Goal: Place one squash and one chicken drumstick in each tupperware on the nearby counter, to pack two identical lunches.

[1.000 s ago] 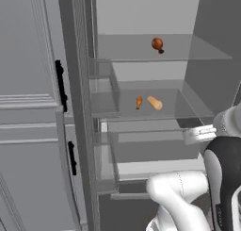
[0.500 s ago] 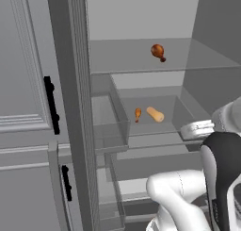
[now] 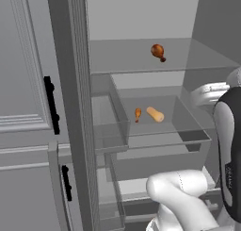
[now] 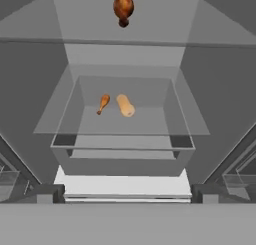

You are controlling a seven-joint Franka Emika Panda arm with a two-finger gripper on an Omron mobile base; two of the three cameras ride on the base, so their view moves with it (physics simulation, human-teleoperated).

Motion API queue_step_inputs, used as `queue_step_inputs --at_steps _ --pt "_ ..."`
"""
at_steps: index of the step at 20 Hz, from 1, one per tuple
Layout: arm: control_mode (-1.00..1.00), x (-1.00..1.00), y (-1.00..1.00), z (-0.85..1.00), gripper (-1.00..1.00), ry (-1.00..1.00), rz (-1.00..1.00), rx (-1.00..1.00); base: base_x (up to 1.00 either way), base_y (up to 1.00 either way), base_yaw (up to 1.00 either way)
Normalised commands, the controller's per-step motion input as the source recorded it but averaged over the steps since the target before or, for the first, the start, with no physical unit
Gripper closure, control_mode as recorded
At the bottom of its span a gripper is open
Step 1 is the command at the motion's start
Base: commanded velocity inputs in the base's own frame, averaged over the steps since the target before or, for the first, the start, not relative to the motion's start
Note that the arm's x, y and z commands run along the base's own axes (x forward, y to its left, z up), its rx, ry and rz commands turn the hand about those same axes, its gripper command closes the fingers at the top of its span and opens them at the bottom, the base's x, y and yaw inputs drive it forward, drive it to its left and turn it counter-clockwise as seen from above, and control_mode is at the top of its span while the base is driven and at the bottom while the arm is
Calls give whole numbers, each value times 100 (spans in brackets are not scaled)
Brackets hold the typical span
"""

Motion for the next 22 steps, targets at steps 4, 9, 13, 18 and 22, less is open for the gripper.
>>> queue_step_inputs --at_steps 4,9,13,18,22 --pt "-100 20 0 38 -100 -5 0 0 0 0 0" --pt "-100 39 0 1 -100 -38 0 0 0 0 0" --pt "-100 71 0 17 -100 -2 2 3 0 0 0" --pt "-100 70 0 21 -100 9 1 1 0 0 0" --pt "-100 80 0 -9 -100 0 2 0 0 0 0"
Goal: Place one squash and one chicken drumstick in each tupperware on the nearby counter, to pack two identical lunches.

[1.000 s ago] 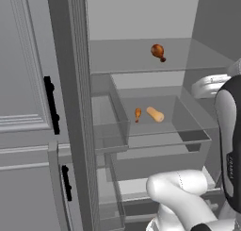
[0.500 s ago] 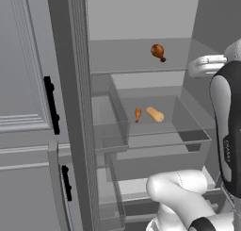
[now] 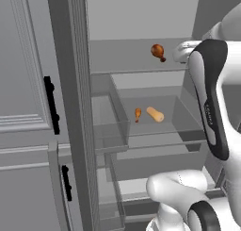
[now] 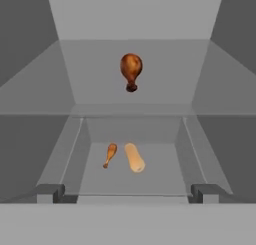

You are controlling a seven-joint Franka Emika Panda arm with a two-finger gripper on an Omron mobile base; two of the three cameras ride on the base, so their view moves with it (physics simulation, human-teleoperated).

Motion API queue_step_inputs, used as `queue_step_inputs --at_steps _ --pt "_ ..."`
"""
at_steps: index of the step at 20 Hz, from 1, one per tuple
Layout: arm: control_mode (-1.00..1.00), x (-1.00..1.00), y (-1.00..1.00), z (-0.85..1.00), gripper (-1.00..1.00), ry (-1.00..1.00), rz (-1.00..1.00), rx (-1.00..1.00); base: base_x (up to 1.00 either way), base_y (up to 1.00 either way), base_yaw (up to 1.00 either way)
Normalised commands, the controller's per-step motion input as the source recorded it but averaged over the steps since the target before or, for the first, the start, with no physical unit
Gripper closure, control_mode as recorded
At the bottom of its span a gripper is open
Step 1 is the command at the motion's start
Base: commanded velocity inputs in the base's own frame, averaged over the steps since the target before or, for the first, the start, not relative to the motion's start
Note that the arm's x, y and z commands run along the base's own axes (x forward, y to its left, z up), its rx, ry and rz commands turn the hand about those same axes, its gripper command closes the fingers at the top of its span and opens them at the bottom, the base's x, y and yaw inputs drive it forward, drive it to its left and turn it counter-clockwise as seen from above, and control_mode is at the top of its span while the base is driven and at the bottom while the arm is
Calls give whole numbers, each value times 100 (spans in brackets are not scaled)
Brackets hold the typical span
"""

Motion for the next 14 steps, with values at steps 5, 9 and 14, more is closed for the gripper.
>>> queue_step_inputs --at_steps 5,9,14 --pt "-100 93 0 -15 -100 11 1 0 0 0 0" --pt "-100 87 0 -24 -100 18 0 0 0 0 0" --pt "-100 86 0 -23 -100 4 0 0 0 0 0"
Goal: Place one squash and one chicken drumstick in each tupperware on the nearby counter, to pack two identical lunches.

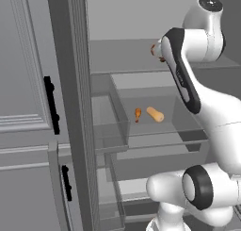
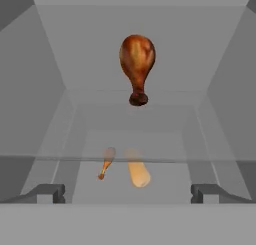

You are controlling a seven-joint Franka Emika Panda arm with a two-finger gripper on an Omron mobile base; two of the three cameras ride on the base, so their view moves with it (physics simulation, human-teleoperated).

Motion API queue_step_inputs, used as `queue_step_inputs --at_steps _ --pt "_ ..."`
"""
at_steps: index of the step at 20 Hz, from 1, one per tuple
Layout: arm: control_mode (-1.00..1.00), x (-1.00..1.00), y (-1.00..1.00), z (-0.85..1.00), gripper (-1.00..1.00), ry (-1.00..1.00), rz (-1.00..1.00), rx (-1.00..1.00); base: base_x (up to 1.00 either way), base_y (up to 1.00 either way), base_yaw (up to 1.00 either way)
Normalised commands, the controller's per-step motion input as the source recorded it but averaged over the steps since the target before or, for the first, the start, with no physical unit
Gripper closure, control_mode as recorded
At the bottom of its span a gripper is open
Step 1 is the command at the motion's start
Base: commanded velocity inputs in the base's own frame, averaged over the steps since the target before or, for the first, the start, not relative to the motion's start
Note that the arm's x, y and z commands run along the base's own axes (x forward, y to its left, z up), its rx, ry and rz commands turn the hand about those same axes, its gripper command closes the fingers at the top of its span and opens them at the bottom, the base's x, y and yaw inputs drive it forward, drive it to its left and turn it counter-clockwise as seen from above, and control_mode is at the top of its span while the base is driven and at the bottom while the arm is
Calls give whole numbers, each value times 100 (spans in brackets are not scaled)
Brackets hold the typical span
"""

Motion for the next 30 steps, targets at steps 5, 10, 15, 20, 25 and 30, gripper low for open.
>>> queue_step_inputs --at_steps 5,10,15,20,25,30 --pt "-100 80 -4 -20 -100 3 0 0 0 0 0" --pt "-100 77 -6 -25 -100 9 0 0 0 0 0" --pt "-100 70 -8 -18 -100 7 0 0 0 0 0" --pt "-100 66 -13 -15 -100 9 0 0 0 0 0" --pt "-100 36 -2 -39 -100 1 0 0 0 0 0" --pt "-100 3 0 -54 100 0 0 0 0 0 0"
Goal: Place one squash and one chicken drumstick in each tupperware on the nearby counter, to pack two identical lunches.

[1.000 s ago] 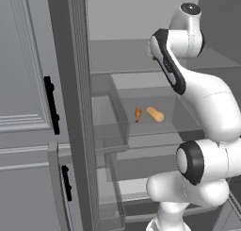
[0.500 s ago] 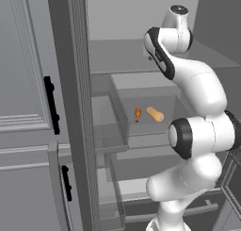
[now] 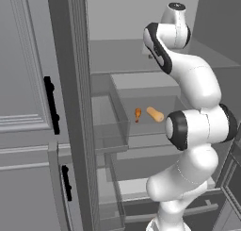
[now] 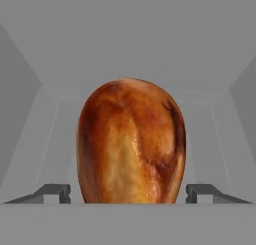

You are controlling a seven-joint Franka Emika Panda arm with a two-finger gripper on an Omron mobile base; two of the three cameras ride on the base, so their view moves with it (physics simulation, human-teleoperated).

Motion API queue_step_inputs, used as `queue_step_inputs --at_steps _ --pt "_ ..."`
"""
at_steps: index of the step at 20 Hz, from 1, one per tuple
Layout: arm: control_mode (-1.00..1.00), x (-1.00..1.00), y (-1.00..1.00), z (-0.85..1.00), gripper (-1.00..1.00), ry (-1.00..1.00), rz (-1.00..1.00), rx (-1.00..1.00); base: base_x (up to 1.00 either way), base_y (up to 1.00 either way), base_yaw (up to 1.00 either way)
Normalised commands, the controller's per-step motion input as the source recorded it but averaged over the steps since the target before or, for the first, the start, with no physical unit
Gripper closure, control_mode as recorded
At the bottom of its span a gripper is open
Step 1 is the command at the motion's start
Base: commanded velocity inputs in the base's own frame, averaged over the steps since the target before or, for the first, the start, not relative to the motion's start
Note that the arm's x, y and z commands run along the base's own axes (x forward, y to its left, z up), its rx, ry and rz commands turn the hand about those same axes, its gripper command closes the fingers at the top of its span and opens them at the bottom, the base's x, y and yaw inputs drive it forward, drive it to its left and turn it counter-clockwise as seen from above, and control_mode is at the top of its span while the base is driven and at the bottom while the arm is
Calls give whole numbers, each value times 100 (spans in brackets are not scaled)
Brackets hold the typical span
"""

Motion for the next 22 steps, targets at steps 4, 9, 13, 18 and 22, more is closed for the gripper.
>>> queue_step_inputs --at_steps 4,9,13,18,22 --pt "-100 0 0 -46 100 -2 0 0 0 0 0" --pt "-100 -7 0 -34 100 -7 3 0 0 0 0" --pt "-100 -44 -7 -1 100 0 1 1 0 0 0" --pt "-100 -100 -4 21 100 -2 0 1 0 0 0" --pt "-100 -100 0 25 100 -3 0 1 0 0 0"
